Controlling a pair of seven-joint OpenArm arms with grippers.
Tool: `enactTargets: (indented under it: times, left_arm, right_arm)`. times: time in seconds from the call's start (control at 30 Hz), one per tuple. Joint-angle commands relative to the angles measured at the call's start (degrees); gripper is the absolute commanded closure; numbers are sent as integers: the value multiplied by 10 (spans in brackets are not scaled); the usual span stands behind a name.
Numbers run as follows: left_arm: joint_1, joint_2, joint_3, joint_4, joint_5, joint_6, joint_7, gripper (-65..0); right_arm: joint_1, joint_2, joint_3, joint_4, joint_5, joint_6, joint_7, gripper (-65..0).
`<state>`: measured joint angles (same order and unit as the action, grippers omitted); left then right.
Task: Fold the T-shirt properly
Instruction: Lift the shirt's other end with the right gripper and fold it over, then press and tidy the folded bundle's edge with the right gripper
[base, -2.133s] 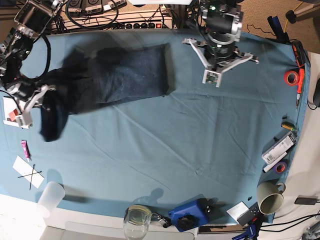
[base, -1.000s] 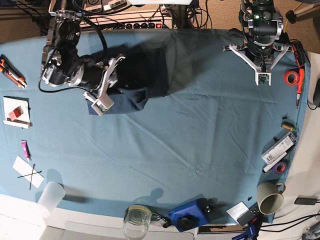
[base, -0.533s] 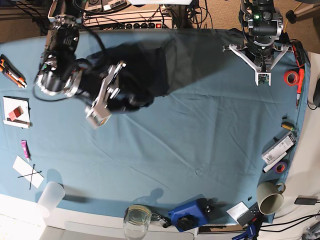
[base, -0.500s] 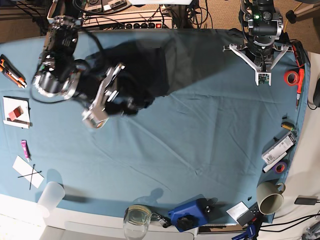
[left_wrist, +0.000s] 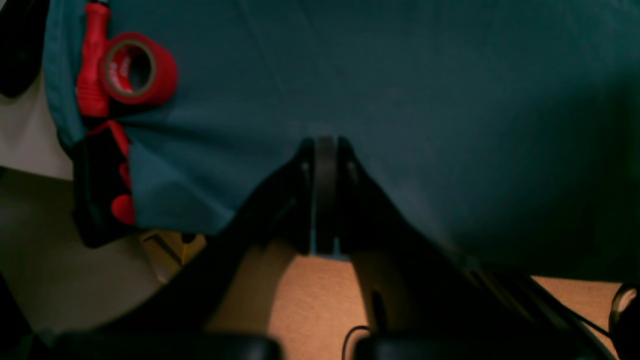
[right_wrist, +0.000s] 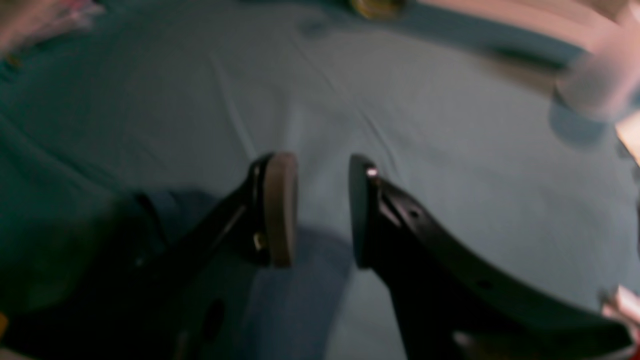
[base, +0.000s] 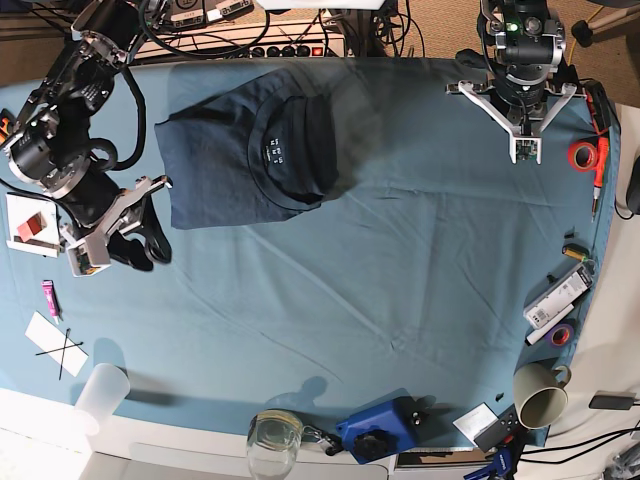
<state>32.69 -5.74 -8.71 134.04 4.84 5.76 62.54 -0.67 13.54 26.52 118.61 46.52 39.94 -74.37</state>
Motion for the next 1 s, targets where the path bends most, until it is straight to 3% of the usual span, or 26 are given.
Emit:
enactTargets:
  times: [0.0,0.13,0.2,0.3,0.53,0.63,0.9,0.97]
  left_arm:
    - [2,-1,-1,10,2,2,-9,0]
    - [2,-2,-1,10,-18,2,-9,0]
    - [2,-2,-1,10,-25,2,-9,0]
    - [2,-1,-1,10,-26,2,-9,0]
    - [2,-2,-1,10,-25,1,-15,0]
    - [2,-2,-1,10,-25,-19,-15,0]
    - [2,-2,-1,10,-25,-24,-15,0]
    - [2,-2,-1,10,-25,-24,-15,0]
  right_arm:
    - [-1,13,2,1,7,-2,13,-182]
    - [-41,29,2,-37,16,-7,5,-87]
    - [-60,37,2,-59,56,-7,-15,-60]
    - [-79,40,2,-91,125,-5,-56,-54]
    - [-86,39,0,-272,120,1,-56,-53]
    - [-87,40,0,-330,122,1,-56,-53]
    - [-87,72,2,-276,255,1,-56,-53]
    - [-78,74,2,-248,265,1,-56,-53]
